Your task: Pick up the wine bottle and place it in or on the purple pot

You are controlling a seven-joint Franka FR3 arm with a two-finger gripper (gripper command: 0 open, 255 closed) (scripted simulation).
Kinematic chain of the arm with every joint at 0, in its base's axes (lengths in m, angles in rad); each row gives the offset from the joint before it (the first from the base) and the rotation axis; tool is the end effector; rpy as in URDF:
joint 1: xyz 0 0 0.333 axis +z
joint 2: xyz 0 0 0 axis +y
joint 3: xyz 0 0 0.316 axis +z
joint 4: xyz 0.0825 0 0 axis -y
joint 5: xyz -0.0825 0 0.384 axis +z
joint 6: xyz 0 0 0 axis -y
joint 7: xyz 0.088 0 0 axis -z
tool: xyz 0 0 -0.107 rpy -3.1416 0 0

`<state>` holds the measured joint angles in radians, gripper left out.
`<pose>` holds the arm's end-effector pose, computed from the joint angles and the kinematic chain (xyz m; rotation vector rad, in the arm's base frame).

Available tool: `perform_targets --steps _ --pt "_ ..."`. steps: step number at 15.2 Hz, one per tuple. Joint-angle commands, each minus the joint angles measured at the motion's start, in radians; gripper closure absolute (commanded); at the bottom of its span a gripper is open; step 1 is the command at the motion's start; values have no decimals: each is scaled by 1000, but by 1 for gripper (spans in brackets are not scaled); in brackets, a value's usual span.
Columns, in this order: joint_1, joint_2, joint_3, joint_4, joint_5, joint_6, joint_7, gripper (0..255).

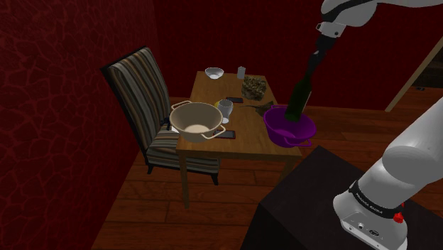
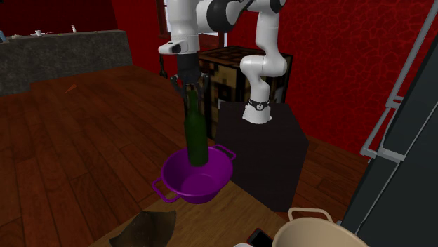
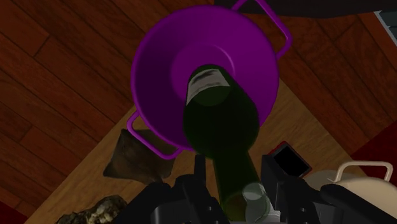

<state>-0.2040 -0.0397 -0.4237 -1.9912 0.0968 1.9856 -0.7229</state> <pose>0.4468 -0.3195 0.4804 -3.0738 -0.0885 -0.1378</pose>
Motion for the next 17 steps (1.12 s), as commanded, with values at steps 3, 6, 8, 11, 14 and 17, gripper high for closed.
perform_targets --steps 3,6,8,11,14,17 --pt "-1 14 -1 -42 9 55 -11 255" --pt "-1 22 -2 -61 15 81 -16 255" --pt "-1 23 -2 -60 15 81 -17 255" --pt "-1 23 -2 -60 15 81 -17 255" --pt "-1 23 -2 -61 15 81 -17 0" --pt "-1 22 -2 -61 15 81 -17 0"
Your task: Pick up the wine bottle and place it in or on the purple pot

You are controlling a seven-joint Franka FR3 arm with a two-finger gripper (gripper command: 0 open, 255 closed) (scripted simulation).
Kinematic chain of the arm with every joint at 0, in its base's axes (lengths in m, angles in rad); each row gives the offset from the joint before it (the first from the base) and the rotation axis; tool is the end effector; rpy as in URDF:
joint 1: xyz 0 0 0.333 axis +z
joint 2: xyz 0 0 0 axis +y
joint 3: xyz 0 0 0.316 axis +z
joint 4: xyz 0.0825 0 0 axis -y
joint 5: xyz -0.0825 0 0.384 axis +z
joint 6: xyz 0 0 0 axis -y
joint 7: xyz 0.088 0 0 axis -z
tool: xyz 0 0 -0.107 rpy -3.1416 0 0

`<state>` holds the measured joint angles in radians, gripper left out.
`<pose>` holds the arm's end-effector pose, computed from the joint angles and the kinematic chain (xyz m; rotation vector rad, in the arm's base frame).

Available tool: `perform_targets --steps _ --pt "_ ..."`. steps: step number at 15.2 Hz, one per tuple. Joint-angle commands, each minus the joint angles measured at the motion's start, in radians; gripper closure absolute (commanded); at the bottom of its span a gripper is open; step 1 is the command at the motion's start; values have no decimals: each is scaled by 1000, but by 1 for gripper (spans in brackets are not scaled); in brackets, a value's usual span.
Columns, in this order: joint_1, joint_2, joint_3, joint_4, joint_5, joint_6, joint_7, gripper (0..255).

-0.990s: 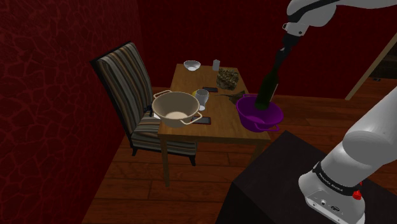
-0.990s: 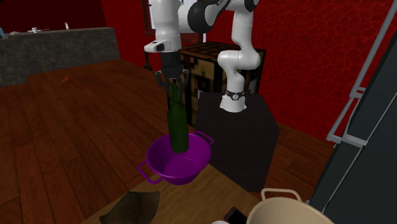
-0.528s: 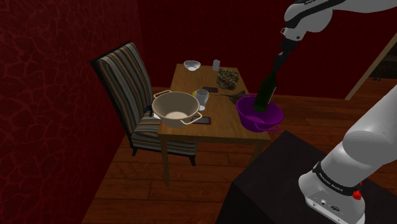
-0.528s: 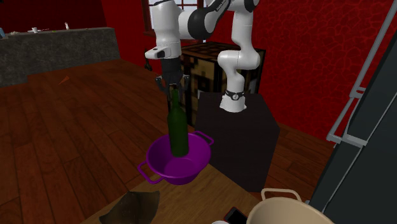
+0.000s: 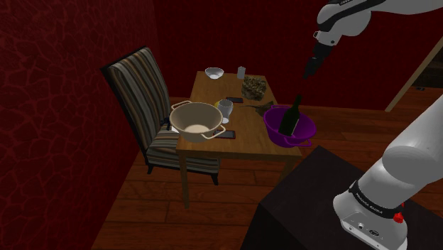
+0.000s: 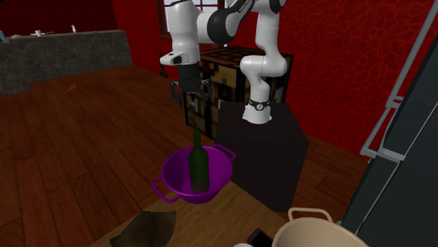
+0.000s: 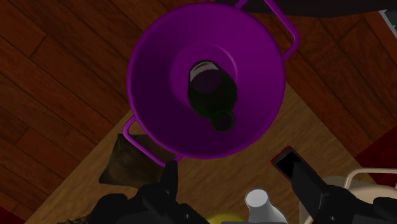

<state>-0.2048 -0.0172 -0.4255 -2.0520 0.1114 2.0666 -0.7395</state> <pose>0.4465 -0.3195 0.4476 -3.0742 -0.0885 -0.1389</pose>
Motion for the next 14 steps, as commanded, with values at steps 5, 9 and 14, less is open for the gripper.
perform_targets --steps 5,9,14 --pt "-2 -31 -2 69 -19 -96 13 0" --pt "-3 -37 -2 89 -23 -122 16 0" --pt "-3 -37 -2 89 -23 -122 16 0"
